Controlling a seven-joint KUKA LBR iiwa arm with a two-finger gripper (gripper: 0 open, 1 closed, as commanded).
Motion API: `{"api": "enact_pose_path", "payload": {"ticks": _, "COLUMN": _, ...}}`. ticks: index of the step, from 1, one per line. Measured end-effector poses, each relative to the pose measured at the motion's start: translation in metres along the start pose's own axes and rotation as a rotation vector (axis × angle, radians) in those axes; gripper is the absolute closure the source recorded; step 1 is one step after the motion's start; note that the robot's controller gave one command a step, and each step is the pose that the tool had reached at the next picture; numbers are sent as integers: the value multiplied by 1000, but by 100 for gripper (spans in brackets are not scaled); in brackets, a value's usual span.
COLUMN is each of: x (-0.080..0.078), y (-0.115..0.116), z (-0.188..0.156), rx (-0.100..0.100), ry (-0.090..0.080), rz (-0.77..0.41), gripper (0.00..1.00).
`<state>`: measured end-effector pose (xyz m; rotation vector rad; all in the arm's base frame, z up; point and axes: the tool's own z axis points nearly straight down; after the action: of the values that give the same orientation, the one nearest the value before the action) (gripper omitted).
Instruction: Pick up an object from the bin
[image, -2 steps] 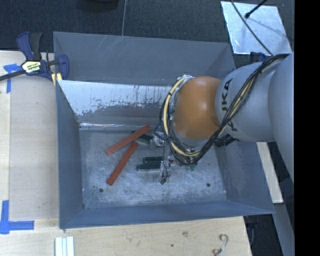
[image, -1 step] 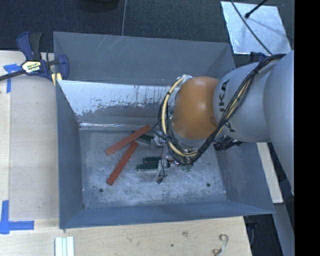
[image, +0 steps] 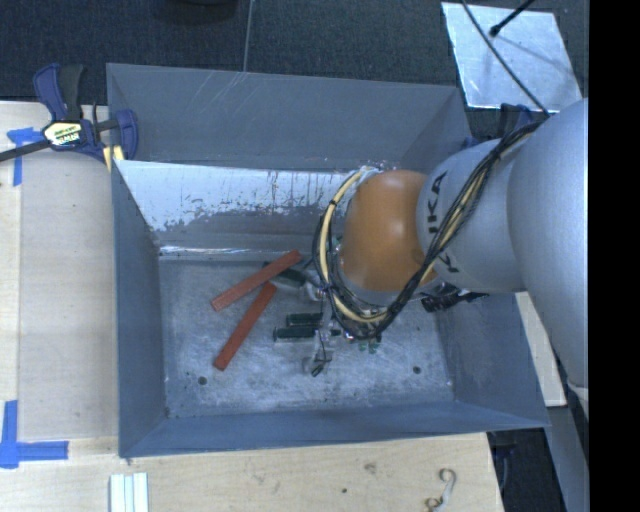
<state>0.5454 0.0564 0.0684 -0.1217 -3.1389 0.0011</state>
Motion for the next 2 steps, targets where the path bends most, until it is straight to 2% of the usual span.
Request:
{"api": "enact_pose_path", "payload": {"ticks": 1, "x": -1, "y": 0, "z": 0, "rx": 0, "ry": -1, "rz": 0, "gripper": 0}}
{"api": "enact_pose_path", "payload": {"ticks": 2, "x": -1, "y": 0, "z": -1, "rx": -1, "ry": -3, "rz": 1, "gripper": 100}}
